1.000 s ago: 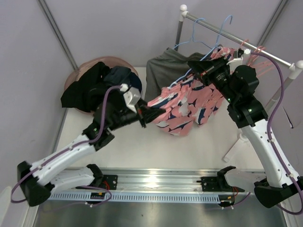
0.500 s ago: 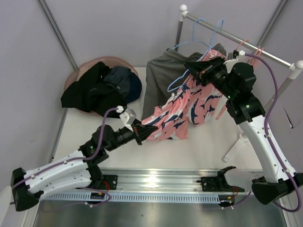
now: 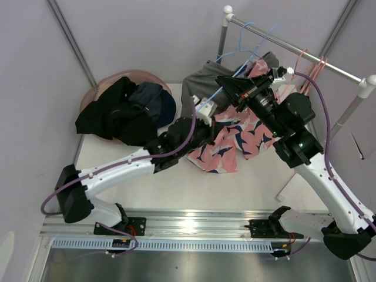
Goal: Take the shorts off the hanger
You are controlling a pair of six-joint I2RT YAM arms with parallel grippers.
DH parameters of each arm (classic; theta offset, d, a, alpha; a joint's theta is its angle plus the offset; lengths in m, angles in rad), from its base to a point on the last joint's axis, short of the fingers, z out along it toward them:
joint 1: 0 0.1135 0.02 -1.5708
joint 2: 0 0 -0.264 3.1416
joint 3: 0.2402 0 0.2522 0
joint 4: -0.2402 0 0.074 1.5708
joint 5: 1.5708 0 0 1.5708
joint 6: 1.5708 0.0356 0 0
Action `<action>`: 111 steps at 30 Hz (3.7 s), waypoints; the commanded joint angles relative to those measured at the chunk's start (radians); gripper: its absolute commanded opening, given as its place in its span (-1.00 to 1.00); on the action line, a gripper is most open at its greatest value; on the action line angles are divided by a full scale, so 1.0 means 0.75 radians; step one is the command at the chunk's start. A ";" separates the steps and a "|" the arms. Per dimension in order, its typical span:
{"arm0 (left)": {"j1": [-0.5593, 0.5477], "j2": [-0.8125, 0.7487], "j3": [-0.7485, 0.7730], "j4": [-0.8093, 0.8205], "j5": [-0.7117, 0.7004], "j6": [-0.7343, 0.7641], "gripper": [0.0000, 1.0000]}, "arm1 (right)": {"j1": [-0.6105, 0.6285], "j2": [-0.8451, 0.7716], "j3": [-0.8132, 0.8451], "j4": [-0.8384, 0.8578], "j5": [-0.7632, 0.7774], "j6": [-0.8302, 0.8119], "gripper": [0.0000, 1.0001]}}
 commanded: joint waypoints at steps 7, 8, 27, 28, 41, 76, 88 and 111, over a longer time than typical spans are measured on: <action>0.064 0.166 0.398 -0.163 -0.102 0.032 -1.00 | 0.130 -0.124 -0.045 0.059 0.236 -0.023 -1.00; 0.062 0.113 0.378 -0.163 -0.102 0.020 -1.00 | 0.110 -0.126 -0.015 -0.030 0.261 -0.058 -1.00; -0.038 -0.982 -0.364 -0.722 -0.160 -0.271 -1.00 | -0.354 0.017 0.086 -0.226 0.095 -0.163 -1.00; -0.046 -0.996 -0.371 -0.734 -0.164 -0.277 -1.00 | -0.367 0.036 0.082 -0.219 0.083 -0.159 -1.00; -0.075 -1.035 -0.416 -0.754 -0.172 -0.318 -1.00 | -0.420 0.146 0.061 -0.197 0.015 -0.132 -1.00; -0.079 -0.949 -0.081 -0.944 -0.427 -0.203 -1.00 | -0.222 -0.062 0.188 -1.043 0.606 -0.645 0.99; -0.075 -0.729 0.531 -1.072 -0.822 0.144 -1.00 | -0.205 -0.301 0.164 -1.252 0.780 -0.793 0.99; 1.146 0.521 1.736 -0.879 -0.460 0.347 -1.00 | -0.203 -0.588 -0.031 -0.854 0.359 -0.944 0.99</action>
